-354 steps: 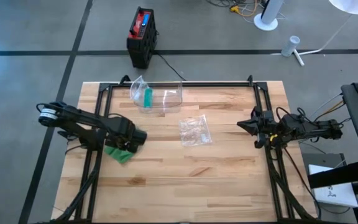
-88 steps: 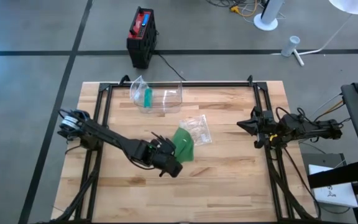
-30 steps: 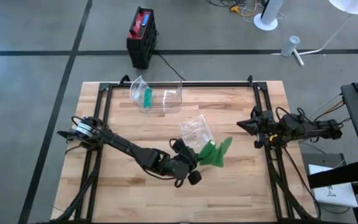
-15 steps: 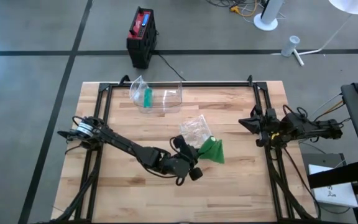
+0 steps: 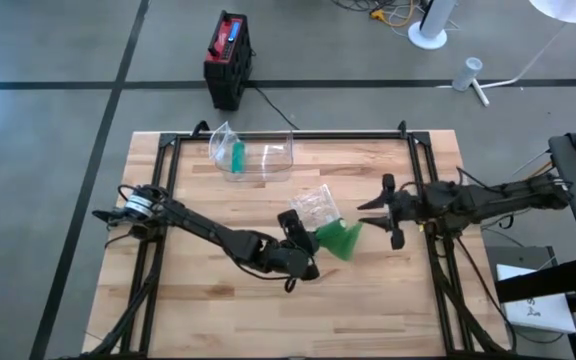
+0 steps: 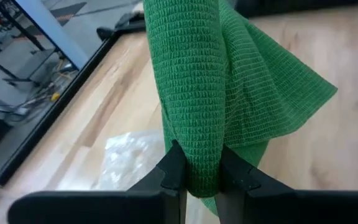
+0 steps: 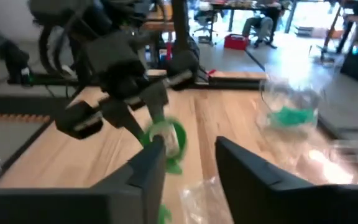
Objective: Roll bandage
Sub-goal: Roll the green bandage
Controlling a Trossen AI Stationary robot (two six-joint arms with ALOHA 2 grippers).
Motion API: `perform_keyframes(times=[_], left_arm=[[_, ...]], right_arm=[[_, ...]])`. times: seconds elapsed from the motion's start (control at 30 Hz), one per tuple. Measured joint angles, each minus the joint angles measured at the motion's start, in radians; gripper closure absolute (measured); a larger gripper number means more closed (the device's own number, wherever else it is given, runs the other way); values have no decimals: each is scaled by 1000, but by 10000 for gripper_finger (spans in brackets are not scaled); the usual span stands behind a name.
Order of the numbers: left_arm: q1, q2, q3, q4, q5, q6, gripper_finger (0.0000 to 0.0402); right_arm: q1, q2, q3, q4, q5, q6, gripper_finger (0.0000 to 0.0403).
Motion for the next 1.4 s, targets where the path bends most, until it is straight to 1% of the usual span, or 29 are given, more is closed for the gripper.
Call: perform_keyframes(times=[0.07,0.13,0.2,0.27,0.33,0.47,0.53,0.6,0.7,0.8,0.93,1.07,1.2,1.4], left_arm=[[6,0,0,-29,2,17,359],[8,0,0,-35,15,53,359],[10,0,5,-39,52,103,359],[9,0,22,-51,98,136,359],[9,-4,53,-103,131,137,359],[9,-11,125,-279,164,85,359],[9,-14,163,-364,190,60,359],[10,-16,196,-410,224,46,359],[9,-17,237,-430,275,43,359],[9,-17,276,-448,298,52,359],[10,-17,320,-490,336,57,359],[9,-19,330,-499,358,49,359],[8,-19,330,-500,357,40,359],[8,-19,330,-498,357,38,359]], right_arm=[[0,56,52,-16,-5,-48,241],[0,111,92,-24,-36,-93,218],[0,166,124,-29,-85,-149,199],[4,221,155,-34,-110,-203,183],[16,265,185,-55,-118,-255,172],[78,332,259,-94,-122,-334,164],[112,360,295,-115,-100,-358,165],[143,388,314,-137,-47,-373,169],[174,434,334,-173,47,-400,175],[202,463,347,-200,119,-397,179],[236,477,366,-205,182,-396,186],[247,485,385,-209,192,-395,197],[247,490,392,-223,191,-387,215],[247,486,395,-245,191,-370,258]])
